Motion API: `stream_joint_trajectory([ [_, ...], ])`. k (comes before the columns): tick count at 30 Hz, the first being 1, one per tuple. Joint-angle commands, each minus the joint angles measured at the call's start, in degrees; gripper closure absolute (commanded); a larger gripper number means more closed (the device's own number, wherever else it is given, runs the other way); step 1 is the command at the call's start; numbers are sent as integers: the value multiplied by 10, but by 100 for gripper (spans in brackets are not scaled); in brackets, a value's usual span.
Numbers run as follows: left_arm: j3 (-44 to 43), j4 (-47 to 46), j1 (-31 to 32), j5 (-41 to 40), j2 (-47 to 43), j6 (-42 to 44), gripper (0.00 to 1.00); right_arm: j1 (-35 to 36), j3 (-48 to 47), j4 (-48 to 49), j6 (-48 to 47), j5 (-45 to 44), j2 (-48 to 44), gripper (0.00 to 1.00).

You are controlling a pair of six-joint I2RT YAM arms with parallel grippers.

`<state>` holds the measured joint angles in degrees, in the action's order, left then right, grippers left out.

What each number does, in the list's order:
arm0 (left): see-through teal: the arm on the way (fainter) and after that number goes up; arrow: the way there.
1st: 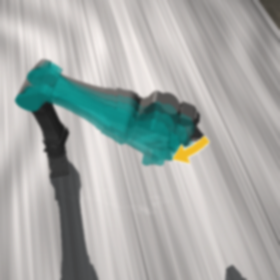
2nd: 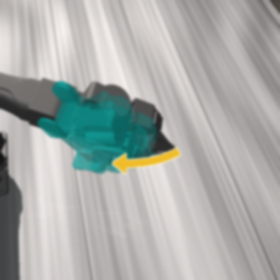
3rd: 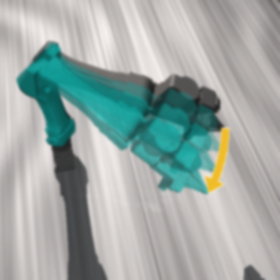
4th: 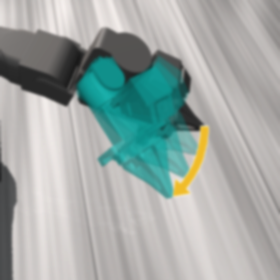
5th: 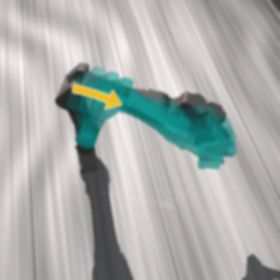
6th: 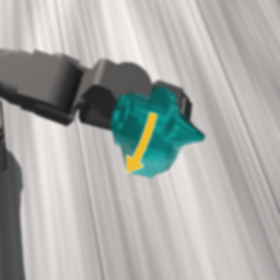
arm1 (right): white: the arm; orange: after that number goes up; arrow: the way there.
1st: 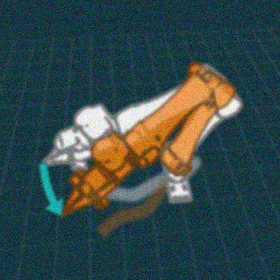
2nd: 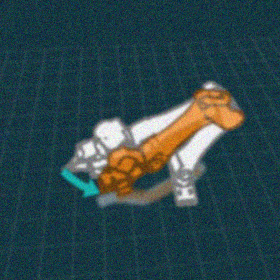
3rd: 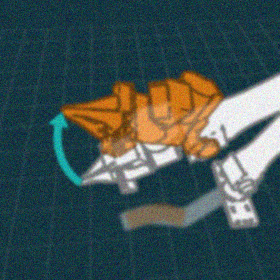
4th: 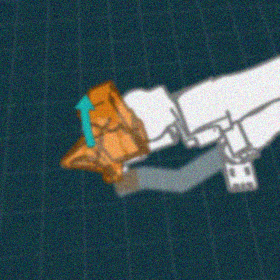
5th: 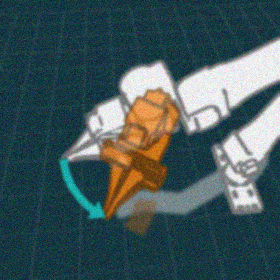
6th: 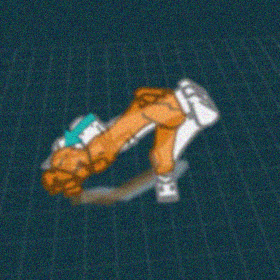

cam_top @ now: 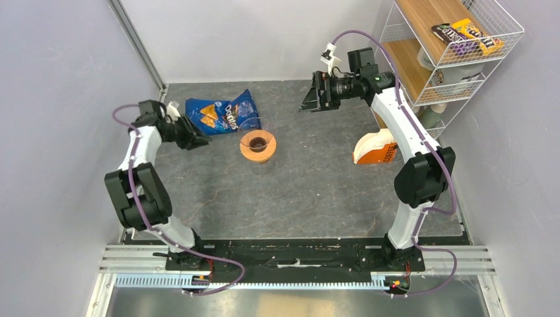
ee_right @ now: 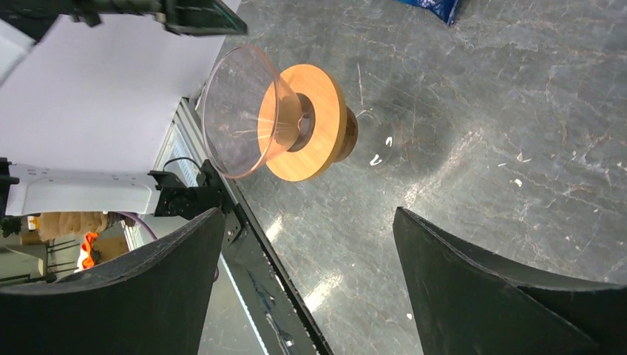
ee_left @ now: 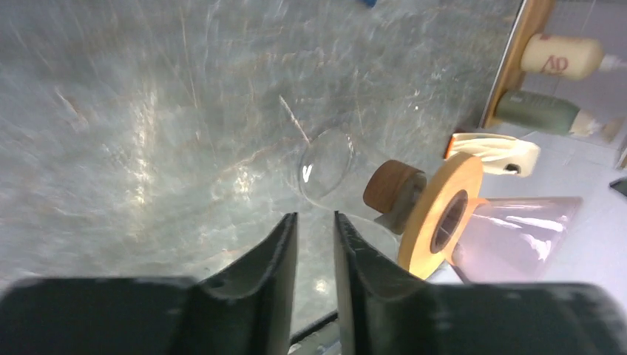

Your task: Place the coffee filter in the dripper

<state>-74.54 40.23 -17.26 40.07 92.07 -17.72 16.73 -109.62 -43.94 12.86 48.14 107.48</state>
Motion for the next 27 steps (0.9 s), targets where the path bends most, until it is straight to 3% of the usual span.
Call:
stream_joint_trajectory([
  [1, 59, -74, 26, 17, 19, -144, 74, -3, 18, -5, -1, 7, -32, 7],
  [5, 88, -138, 56, 26, 56, -189, 79, -10, 17, -18, -7, 4, -38, 7],
  [11, 113, -239, 115, 28, 119, -229, 77, -23, 6, -69, -35, 3, -43, 7],
  [16, 98, -268, 147, 33, 157, -244, 74, -33, -22, -135, -80, -6, -43, 7],
  [27, 121, -270, 165, 53, 171, -254, 71, -40, -9, -134, -77, -17, -56, 6],
])
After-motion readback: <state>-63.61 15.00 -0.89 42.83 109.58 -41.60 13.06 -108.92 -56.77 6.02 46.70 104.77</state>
